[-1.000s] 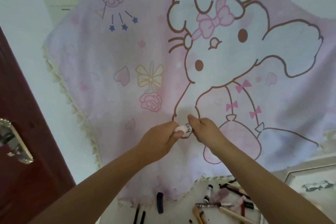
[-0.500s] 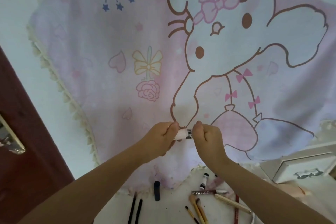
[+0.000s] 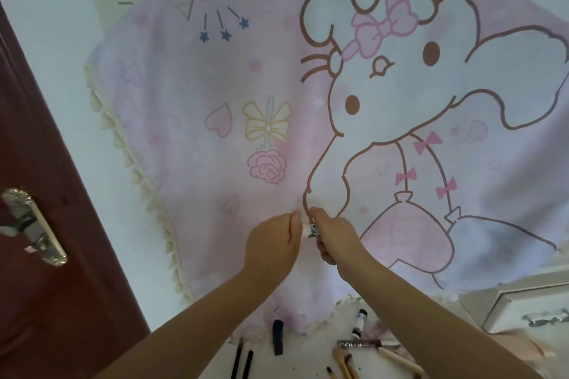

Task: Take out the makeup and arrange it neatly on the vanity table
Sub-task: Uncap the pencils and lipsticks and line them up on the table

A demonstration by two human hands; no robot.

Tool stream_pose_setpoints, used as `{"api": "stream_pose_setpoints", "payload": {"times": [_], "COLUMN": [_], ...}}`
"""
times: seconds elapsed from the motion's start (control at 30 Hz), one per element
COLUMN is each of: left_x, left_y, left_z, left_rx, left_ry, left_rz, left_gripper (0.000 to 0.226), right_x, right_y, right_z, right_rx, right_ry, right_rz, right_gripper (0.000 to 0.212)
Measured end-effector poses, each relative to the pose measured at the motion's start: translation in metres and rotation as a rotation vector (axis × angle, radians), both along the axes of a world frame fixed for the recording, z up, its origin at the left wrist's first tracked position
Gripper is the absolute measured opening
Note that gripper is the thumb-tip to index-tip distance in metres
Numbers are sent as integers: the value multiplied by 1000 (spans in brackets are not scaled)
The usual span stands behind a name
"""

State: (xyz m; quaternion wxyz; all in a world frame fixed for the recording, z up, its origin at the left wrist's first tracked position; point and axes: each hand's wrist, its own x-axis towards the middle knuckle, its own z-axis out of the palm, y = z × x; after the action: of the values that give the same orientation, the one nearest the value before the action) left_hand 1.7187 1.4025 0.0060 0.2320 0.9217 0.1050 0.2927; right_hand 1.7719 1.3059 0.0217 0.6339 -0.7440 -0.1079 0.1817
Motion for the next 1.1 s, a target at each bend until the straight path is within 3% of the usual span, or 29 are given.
{"api": "stream_pose_setpoints", "payload": {"times": [0.17,0.3,0.43,0.53,0.63,0.7,0.83,0.9,1.03,1.1], "left_x": [3,3,-3,-9,-15,-17,-15,-15,-19,-21], "left_y": [-6,-14,-7,5,9,11,16,18,18,18], "left_z": [6,10,14,17,14,11,0,-8,-19,-23], "left_rx": [-117,-608,-771,-757,-573,-403,-2,69,272,372], "left_ry": [5,174,331,472,604,594,382,253,28,-6], "left_rz": [7,-29,-163,-253,-330,-353,-312,-292,-253,-229], "left_gripper": [32,43,49,37,16,10,19,25,28,26], "right_x": [1,-1,9,18,21,21,22,19,18,17], "right_y": [3,-7,-22,-38,-46,-49,-53,-52,-47,-45], "right_z": [-12,-17,-16,-19,-23,-23,-22,-22,-27,-31], "right_rx": [-3,-2,-41,-150,-99,-11,24,-25,-142,-126], "right_ry": [-244,-642,-739,-563,-496,-493,-446,-368,-401,-493], "right_rz": [-116,-83,114,333,402,420,455,443,396,352], "right_gripper": [45,45,46,35,20,26,30,13,27,18]}}
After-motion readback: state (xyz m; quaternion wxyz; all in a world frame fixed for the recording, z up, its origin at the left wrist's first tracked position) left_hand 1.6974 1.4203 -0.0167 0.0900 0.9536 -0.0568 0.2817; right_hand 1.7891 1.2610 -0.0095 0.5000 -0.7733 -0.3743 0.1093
